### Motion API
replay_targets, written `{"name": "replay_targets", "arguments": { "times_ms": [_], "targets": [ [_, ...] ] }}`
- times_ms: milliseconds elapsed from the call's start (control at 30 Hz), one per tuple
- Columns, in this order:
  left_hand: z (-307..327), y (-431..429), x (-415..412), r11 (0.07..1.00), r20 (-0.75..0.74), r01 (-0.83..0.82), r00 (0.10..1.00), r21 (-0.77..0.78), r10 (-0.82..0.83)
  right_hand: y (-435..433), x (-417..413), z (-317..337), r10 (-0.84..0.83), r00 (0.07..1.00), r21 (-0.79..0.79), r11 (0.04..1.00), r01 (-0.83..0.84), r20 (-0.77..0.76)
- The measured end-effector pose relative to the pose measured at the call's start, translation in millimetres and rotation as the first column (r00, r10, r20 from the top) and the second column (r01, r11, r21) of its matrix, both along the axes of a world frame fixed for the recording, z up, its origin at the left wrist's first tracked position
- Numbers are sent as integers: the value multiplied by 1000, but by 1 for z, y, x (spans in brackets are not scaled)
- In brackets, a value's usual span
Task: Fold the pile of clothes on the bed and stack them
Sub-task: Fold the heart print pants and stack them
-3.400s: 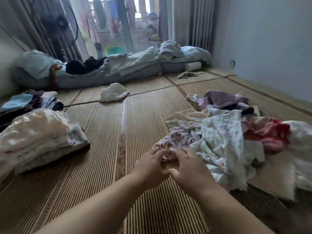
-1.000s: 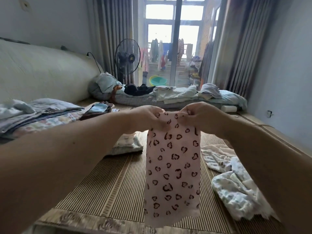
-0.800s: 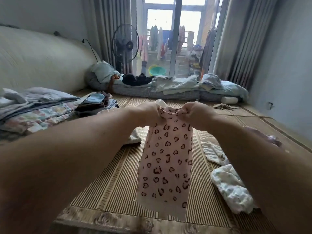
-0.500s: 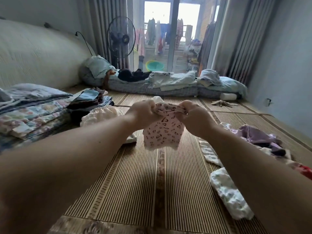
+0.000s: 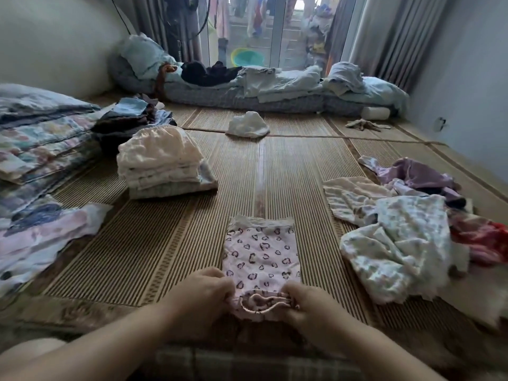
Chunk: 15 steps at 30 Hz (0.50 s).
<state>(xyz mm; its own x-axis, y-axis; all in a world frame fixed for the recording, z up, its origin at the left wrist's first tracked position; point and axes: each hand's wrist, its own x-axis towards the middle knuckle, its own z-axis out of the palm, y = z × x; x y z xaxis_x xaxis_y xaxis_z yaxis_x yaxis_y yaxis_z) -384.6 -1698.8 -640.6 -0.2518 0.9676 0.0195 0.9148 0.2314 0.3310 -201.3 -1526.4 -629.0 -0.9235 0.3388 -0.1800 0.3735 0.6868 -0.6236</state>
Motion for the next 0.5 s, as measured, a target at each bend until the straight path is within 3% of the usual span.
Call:
{"name": "replay_targets", "arguments": {
  "times_ms": [133, 200, 333, 433, 500],
  "targets": [
    [23, 1, -14, 994, 145, 35, 989, -99, -20, 12, -16, 31, -11, 997, -253, 967, -8, -70],
    [37, 14, -24, 999, 289, -38, 956, -35, 46, 24, -35, 49, -64, 991, -316, 949, 24, -118],
    [54, 62, -50, 946, 355, -297, 905, 133, 234, 55, -83, 66, -253, 951, -278, 940, 198, -177],
    [42, 93, -63, 892, 437, -452, 798, -22, 415, 71, -109, 51, -362, 928, -186, 921, 342, -86],
    [26, 101, -64, 847, 361, -499, 767, -185, 531, 74, -113, 29, -426, 903, -121, 894, 430, 65]
  ]
}}
